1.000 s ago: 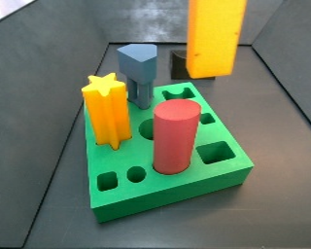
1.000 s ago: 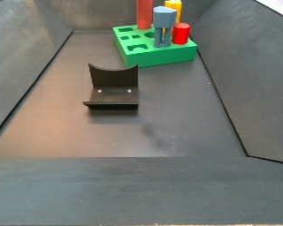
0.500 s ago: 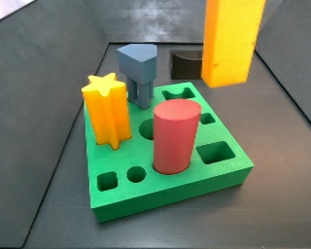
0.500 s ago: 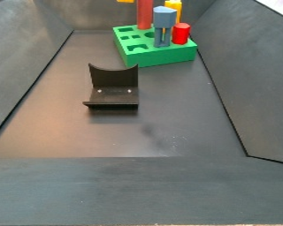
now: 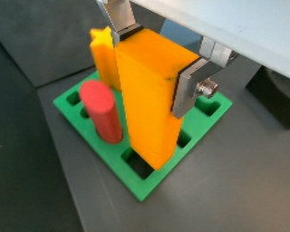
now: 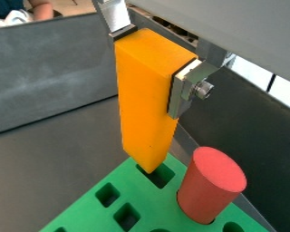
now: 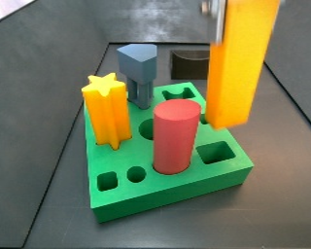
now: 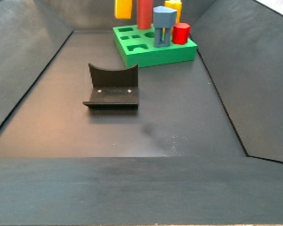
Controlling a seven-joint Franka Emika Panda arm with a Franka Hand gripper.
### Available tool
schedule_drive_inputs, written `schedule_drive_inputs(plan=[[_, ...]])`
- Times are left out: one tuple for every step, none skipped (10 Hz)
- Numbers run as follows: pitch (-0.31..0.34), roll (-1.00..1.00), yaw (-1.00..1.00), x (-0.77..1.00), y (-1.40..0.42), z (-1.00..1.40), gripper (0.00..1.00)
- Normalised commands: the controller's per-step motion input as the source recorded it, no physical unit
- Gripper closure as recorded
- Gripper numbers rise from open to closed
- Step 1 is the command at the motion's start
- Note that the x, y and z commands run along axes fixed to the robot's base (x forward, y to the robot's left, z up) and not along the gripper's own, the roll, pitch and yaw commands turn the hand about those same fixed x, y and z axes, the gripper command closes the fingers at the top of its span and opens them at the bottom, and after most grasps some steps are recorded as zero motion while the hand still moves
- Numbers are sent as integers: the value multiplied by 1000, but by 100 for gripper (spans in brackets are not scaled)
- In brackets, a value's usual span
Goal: Pick up the rectangle object. Move up. Place the rectangle object on the fixture. Regrasp the rectangle object. Move to above the board. Insert the rectangle object.
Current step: Insert the rectangle object.
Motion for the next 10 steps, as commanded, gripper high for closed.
schedule_drive_inputs(plan=[[0,6,0,0,0,0,100],[-27,129,129,60,-211,-529,100],[-56,210,206,163,-260,-751,100],[-29,266,251,54,-223,-720,100],[24,150,63,0,0,-123,100],[23,199,0,0,0,-269,100],[0,243,0,0,-183,-406,100],[14,124,-17,-71,-146,-186,100],[0,-43,0,0,-74,-9,100],[-41,0,0,-11,-114,-231,100]])
